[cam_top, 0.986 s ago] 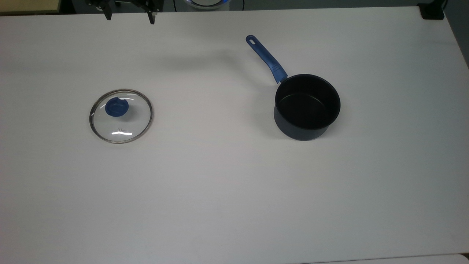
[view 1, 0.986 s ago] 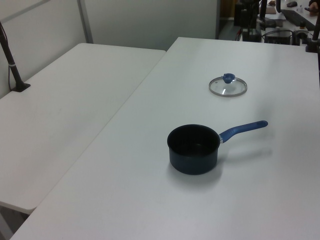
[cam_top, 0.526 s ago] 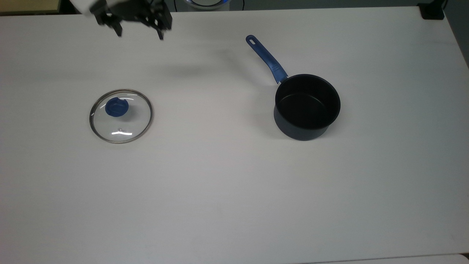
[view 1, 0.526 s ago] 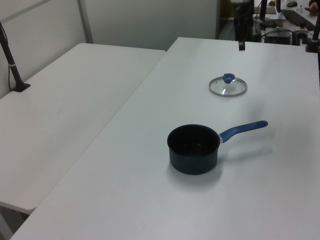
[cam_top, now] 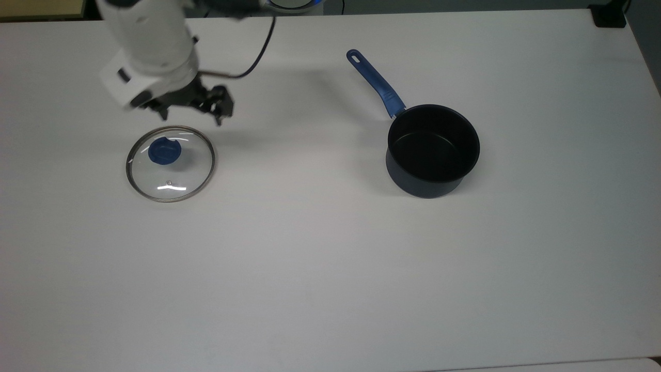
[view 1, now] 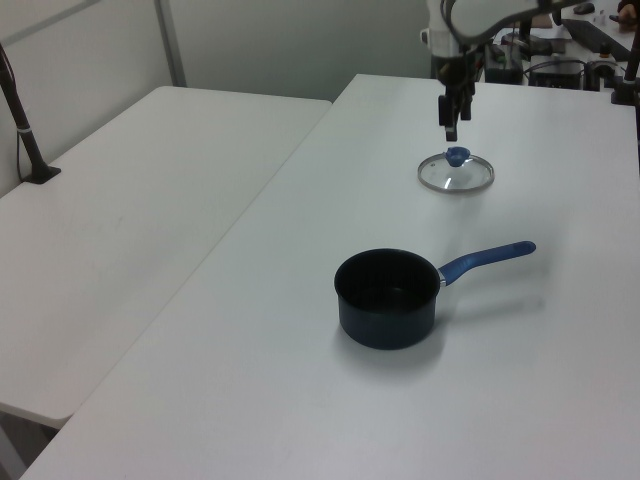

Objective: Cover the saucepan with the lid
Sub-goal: 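Move the open gripper over the glass lid's blue knob, then lower the gripper and close it on the blue knob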

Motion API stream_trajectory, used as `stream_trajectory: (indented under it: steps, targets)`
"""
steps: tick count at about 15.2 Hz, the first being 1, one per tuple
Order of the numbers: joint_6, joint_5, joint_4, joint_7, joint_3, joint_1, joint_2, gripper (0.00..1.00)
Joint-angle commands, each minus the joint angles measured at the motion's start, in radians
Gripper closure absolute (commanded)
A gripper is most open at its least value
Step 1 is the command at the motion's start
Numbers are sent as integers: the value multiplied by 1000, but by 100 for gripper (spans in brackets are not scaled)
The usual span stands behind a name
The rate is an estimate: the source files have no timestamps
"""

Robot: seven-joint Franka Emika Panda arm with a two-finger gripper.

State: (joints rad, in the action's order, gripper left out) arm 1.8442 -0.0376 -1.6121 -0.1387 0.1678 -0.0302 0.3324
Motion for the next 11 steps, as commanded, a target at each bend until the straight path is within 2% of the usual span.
stream_trajectory:
  steps: [1,8,11]
  targets:
    - [52,21,-3,-67,35,-25,33,0]
    - [188,21,-28,-68,35,-99,108,0]
    - [207,22,-28,-67,35,-97,119,0]
